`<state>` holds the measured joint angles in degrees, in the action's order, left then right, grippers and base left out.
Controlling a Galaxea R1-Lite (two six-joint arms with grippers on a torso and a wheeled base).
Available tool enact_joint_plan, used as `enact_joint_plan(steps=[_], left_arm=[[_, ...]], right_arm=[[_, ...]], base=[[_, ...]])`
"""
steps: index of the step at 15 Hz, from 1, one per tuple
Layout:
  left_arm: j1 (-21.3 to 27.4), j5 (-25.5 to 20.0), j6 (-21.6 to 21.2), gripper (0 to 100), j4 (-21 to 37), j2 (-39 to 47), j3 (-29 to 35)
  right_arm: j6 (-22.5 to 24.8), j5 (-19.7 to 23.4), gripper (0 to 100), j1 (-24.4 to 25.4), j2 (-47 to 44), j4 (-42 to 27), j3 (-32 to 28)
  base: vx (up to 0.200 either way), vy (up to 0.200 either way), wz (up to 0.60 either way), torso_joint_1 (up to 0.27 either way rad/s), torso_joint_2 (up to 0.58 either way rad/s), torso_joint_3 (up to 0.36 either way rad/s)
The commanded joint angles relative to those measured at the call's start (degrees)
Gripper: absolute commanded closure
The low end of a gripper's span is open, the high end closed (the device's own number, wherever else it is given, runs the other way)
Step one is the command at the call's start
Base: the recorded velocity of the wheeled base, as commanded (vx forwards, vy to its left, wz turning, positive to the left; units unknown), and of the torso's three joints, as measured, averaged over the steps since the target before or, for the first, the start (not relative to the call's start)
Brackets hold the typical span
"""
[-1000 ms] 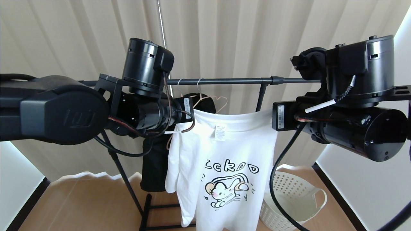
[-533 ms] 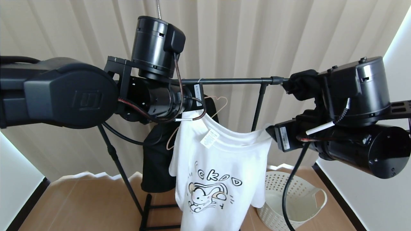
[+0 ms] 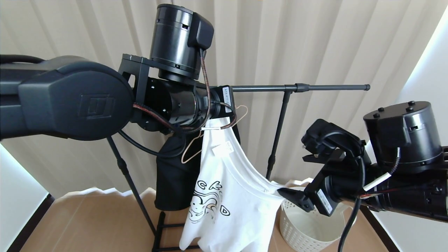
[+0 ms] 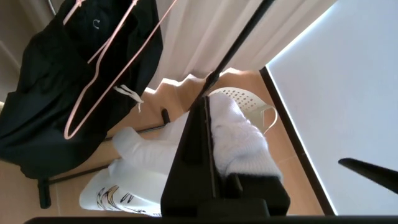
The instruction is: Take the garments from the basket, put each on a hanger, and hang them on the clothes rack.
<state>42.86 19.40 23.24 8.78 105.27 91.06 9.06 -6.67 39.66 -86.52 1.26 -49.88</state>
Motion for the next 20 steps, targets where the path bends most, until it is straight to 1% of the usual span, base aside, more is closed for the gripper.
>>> enact_joint_plan(steps=[1, 2, 3, 4, 5, 7, 8, 9, 12, 14, 16, 17, 19, 20], left_arm=[[-0.1, 0.2, 0.0, 100, 0.0, 0.0, 0.5], [-0.1, 0.3, 0.0, 100, 0.0, 0.1, 0.7], [-0.1, 0.3, 0.0, 100, 0.0, 0.1, 0.6], [-0.1, 0.6, 0.0, 100, 0.0, 0.1, 0.6], [-0.2, 2.1, 0.0, 100, 0.0, 0.5, 0.6], [-1.0, 5.1, 0.0, 100, -0.2, 1.5, 0.7], [-1.2, 6.1, 0.0, 100, -0.2, 1.9, 0.7], [-1.3, 7.3, 0.1, 100, -0.3, 2.3, 0.6], [-0.9, 7.4, 0.1, 100, -0.3, 2.1, 0.3], [1.2, 7.4, 0.0, 100, -0.1, 2.0, -1.2], [4.1, 7.1, -0.1, 100, -0.2, 0.2, -5.4], [5.0, 7.0, -0.6, 100, -0.3, -0.8, -6.9], [5.0, 6.8, -3.5, 100, -0.7, -2.0, -9.0], [5.0, 6.8, -4.2, 100, -0.7, -2.5, -9.2]], right_arm=[[1.8, 4.3, 0, -2.0, 0.5, 3.1, 3.2], [4.3, 10.1, 0, -3.7, 0.5, 8.0, 6.0], [5.2, 12.7, 0, -4.4, 0.4, 11.0, 7.7], [5.2, 14.5, 0, -5.1, 0.5, 13.2, 8.8], [5.2, 17.7, 0, -6.4, 0.6, 15.8, 9.8], [5.2, 21.1, 0, -8.4, 1.4, 17.5, 10.4], [5.2, 22.5, 0, -8.7, 2.0, 17.5, 10.4], [5.2, 24.8, 0, -9.7, 2.6, 17.5, 10.5], [5.2, 25.3, 0, -9.8, 2.5, 17.6, 10.4], [5.2, 25.0, 0, -9.6, 1.6, 17.7, 10.1], [5.2, 24.8, 0, -9.6, 0.4, 17.8, 9.7], [5.2, 24.8, 0, -9.6, -0.2, 18.3, 9.7], [5.2, 24.8, 0, -9.7, -2.6, 21.9, 10.3], [5.1, 24.9, 0, -9.9, -3.2, 24.0, 10.5]], base=[[0.0, 0.0, 0.0, 0.0, 0.0, 0.0], [0.0, 0.0, 0.0, 0.0, 0.0, 0.0], [0.0, 0.0, 0.0, 0.0, 0.0, 0.0], [0.0, 0.0, 0.0, 0.0, 0.0, 0.0], [0.0, 0.0, 0.0, 0.0, 0.0, 0.0], [0.0, 0.0, 0.0, 0.0, 0.0, 0.0], [0.0, 0.0, 0.0, 0.0, 0.0, 0.0], [0.0, 0.0, 0.0, 0.0, 0.0, 0.0], [0.0, 0.0, 0.0, 0.0, 0.0, 0.0], [0.0, 0.0, 0.0, 0.0, 0.0, 0.0], [0.0, 0.0, 0.0, 0.0, 0.0, 0.0], [0.0, 0.0, 0.0, 0.0, 0.0, 0.0], [0.0, 0.0, 0.0, 0.0, 0.0, 0.0], [0.0, 0.0, 0.0, 0.0, 0.0, 0.0]])
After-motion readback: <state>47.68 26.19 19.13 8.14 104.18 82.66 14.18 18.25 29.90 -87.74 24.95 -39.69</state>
